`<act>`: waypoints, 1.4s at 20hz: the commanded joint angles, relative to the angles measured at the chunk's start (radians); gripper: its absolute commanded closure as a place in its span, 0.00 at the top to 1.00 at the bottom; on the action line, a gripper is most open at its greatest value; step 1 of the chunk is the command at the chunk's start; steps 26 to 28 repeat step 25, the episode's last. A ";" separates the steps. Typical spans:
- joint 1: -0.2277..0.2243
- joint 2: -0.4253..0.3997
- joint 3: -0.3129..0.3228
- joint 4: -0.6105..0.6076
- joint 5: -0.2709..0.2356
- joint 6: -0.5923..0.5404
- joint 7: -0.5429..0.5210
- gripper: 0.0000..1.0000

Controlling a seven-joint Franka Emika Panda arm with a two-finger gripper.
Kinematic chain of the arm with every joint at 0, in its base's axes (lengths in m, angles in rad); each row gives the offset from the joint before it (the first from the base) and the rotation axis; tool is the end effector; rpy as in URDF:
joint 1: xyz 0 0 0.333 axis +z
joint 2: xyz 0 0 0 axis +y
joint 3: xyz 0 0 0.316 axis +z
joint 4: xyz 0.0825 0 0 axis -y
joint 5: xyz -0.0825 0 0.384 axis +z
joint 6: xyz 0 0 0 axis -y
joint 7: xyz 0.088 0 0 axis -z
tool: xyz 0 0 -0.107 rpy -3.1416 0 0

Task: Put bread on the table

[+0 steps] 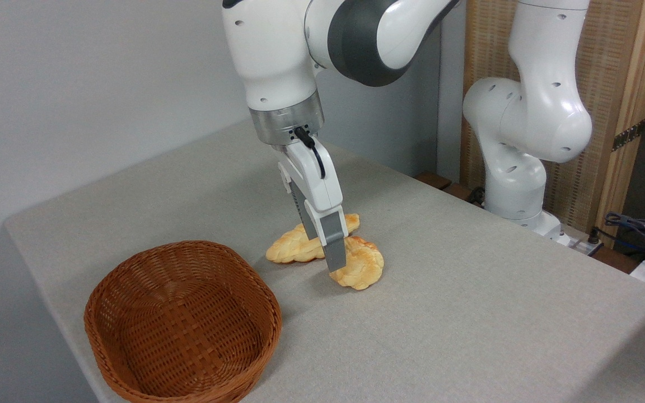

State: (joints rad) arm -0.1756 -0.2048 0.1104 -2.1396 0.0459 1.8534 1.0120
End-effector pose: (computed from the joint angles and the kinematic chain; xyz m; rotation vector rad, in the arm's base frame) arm 0.4833 -0.0257 0.4851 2.6641 -1.6243 -0.1296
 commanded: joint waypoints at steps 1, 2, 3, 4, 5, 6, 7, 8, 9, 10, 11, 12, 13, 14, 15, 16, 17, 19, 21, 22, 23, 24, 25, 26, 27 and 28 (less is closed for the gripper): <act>-0.007 -0.008 0.008 0.094 0.003 -0.011 -0.004 1.00; -0.007 -0.007 0.008 0.128 -0.013 -0.022 -0.007 1.00; -0.005 -0.004 0.008 0.167 -0.047 -0.048 -0.025 1.00; -0.005 0.007 0.009 0.214 -0.070 -0.080 -0.059 1.00; -0.005 0.030 0.008 0.263 -0.075 -0.118 -0.096 1.00; -0.005 0.053 0.000 0.314 -0.075 -0.149 -0.130 1.00; -0.005 0.074 -0.005 0.355 -0.077 -0.170 -0.166 1.00; -0.005 0.093 -0.006 0.400 -0.078 -0.195 -0.208 1.00; -0.002 0.113 -0.011 0.443 -0.080 -0.224 -0.249 1.00; 0.004 0.126 -0.023 0.479 -0.080 -0.246 -0.278 1.00; 0.011 0.137 -0.035 0.506 -0.081 -0.253 -0.295 1.00; 0.030 0.143 -0.049 0.517 -0.080 -0.256 -0.308 1.00; 0.048 0.151 -0.070 0.524 -0.080 -0.264 -0.322 1.00; 0.077 0.160 -0.098 0.543 -0.081 -0.273 -0.334 1.00; 0.102 0.162 -0.122 0.562 -0.081 -0.286 -0.334 1.00; 0.113 0.160 -0.127 0.573 -0.081 -0.301 -0.334 1.00; 0.114 0.160 -0.126 0.576 -0.081 -0.312 -0.334 1.00; 0.114 0.162 -0.126 0.584 -0.081 -0.335 -0.331 1.00; 0.114 0.163 -0.123 0.587 -0.081 -0.339 -0.331 1.00; 0.114 0.163 -0.123 0.587 -0.080 -0.339 -0.332 1.00; 0.114 0.166 -0.121 0.587 -0.080 -0.339 -0.332 1.00; 0.114 0.166 -0.121 0.587 -0.080 -0.339 -0.332 1.00; 0.114 0.166 -0.123 0.587 -0.080 -0.339 -0.331 1.00; 0.114 0.166 -0.123 0.587 -0.080 -0.339 -0.331 1.00; 0.114 0.166 -0.123 0.587 -0.080 -0.339 -0.331 1.00; 0.114 0.166 -0.123 0.587 -0.080 -0.339 -0.331 1.00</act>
